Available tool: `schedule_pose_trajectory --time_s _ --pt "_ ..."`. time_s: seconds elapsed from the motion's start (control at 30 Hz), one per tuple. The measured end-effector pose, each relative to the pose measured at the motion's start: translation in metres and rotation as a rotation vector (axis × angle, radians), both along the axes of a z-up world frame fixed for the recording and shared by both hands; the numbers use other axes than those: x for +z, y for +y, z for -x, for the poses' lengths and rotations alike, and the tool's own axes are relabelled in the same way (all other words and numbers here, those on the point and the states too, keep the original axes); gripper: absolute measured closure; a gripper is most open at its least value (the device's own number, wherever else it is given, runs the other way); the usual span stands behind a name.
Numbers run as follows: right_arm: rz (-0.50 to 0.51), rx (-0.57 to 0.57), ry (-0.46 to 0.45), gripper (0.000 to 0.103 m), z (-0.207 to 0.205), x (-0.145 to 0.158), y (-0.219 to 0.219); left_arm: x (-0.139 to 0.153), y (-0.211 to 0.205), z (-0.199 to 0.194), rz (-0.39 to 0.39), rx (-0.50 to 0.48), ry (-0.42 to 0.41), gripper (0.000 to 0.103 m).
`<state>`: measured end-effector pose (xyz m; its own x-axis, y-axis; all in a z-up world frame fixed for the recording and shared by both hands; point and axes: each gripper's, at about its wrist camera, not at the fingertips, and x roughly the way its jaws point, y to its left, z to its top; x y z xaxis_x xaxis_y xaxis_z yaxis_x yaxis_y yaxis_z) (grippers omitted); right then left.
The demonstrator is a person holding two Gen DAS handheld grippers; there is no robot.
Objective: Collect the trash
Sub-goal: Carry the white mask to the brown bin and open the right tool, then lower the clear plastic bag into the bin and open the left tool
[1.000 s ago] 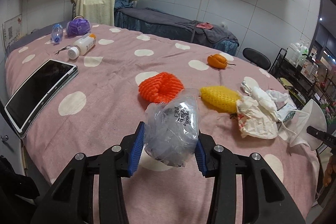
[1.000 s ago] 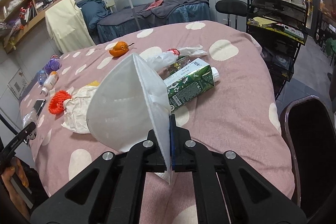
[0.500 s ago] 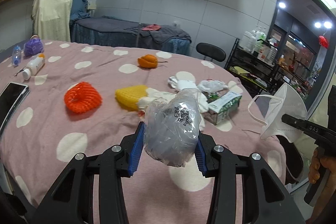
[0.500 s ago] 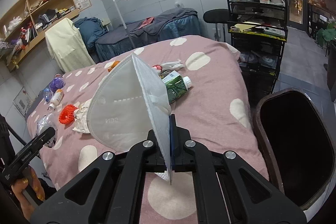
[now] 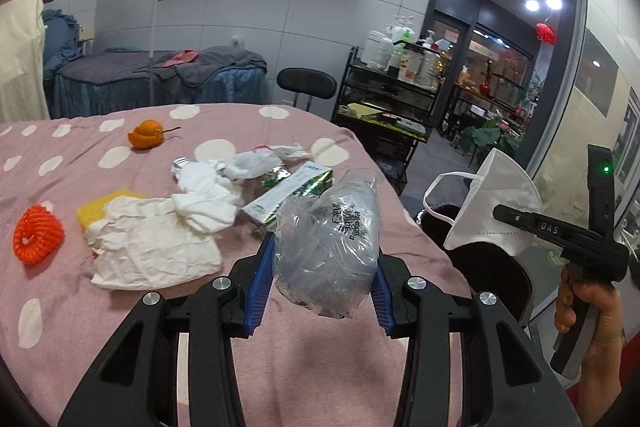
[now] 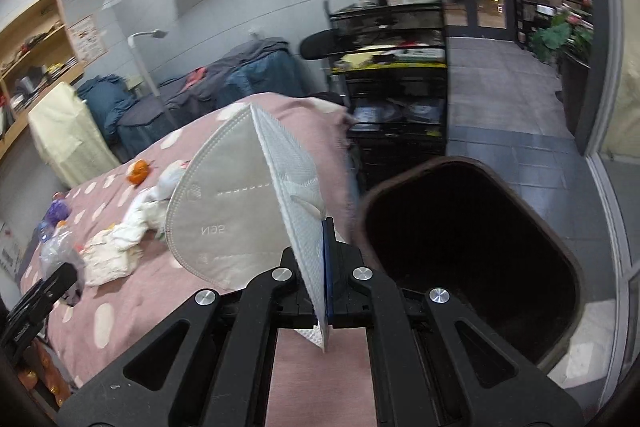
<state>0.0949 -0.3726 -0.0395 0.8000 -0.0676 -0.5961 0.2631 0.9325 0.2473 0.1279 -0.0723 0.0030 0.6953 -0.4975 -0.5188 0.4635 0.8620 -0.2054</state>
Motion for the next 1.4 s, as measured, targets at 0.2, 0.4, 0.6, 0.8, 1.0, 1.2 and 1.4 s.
schedule_pose_trajectory --time_s 0.2,0.4,0.6,0.8,1.0,1.2,1.4 --pt "-0.068 -0.156 0.064 0.1 0.004 -0.022 -0.065 0.002 -0.037 -0.002 -0.011 -0.099 -0.006 0.061" --pt "-0.109 -0.263 0.179 0.1 0.002 -0.057 -0.115 0.001 -0.067 -0.002 -0.014 -0.172 0.01 0.061" --pt "-0.121 -0.296 0.306 0.1 -0.004 -0.092 -0.141 0.001 -0.089 0.0 -0.02 -0.218 0.016 0.061" --pt "-0.132 -0.305 0.382 0.098 -0.004 -0.111 -0.144 0.0 -0.108 0.001 -0.027 -0.268 0.034 0.061" --pt "-0.106 -0.324 0.358 0.029 0.004 -0.112 -0.132 -0.006 -0.128 -0.003 -0.042 -0.32 0.071 0.061" --pt "-0.098 -0.323 0.322 0.029 0.019 -0.101 -0.122 -0.009 -0.149 -0.005 -0.058 -0.361 0.089 0.061" --pt "-0.025 -0.371 0.228 0.026 0.035 -0.07 -0.111 -0.015 -0.181 -0.005 -0.096 -0.417 0.097 0.061"
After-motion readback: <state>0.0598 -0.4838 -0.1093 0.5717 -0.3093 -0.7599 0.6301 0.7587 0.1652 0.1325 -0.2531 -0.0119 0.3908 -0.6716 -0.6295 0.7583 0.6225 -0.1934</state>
